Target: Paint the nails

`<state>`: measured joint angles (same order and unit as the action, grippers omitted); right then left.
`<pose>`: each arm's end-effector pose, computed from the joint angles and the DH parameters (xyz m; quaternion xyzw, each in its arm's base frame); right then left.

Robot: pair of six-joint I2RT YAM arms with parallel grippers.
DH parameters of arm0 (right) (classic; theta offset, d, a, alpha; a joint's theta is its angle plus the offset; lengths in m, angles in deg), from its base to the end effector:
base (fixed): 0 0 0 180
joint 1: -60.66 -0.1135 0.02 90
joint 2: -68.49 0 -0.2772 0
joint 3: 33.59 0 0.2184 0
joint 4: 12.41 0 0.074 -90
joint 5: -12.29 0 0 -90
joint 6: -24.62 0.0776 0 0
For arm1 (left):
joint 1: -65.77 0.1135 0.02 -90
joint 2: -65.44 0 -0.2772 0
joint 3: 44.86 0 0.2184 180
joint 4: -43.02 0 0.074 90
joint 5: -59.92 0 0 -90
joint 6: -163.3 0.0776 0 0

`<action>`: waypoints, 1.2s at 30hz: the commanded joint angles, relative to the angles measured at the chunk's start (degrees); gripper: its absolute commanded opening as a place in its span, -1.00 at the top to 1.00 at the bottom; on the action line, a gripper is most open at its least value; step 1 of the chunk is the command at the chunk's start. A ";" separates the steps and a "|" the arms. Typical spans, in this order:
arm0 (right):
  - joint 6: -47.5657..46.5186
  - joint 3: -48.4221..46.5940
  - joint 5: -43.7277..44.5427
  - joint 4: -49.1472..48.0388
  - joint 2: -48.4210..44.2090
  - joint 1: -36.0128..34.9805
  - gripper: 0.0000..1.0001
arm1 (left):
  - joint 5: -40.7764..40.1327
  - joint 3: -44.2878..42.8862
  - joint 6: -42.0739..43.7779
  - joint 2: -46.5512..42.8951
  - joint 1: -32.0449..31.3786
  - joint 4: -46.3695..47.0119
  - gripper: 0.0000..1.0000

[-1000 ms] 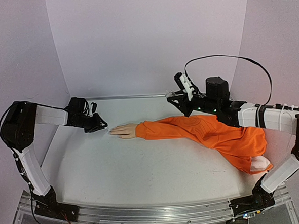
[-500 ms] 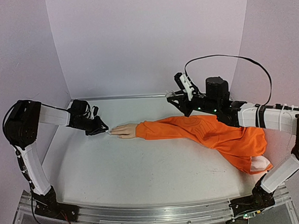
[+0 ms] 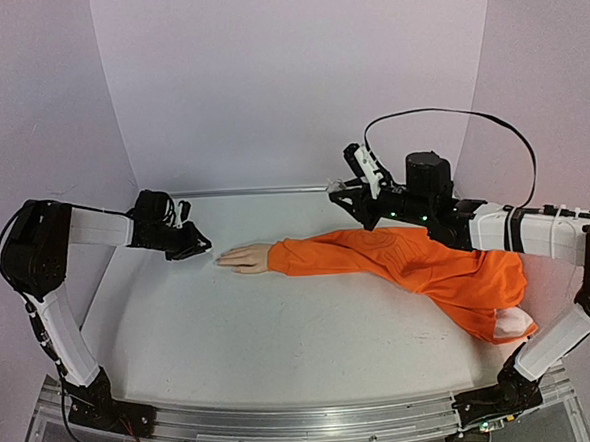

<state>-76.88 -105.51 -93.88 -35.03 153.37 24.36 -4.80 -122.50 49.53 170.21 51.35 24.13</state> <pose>0.2729 0.2273 0.3655 -0.3570 0.5403 0.2511 0.7194 0.3648 -0.1280 0.1782 0.0079 0.9084 -0.3113 0.2789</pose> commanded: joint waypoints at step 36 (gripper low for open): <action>0.96 -1.69 -1.38 -3.84 0.02 0.26 1.00 | -0.52 -3.00 1.09 3.45 0.35 2.19 1.00</action>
<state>-76.82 -105.51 -94.05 -35.03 153.37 24.36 -4.78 -122.74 49.53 173.86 51.37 24.13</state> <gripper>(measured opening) 0.212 0.154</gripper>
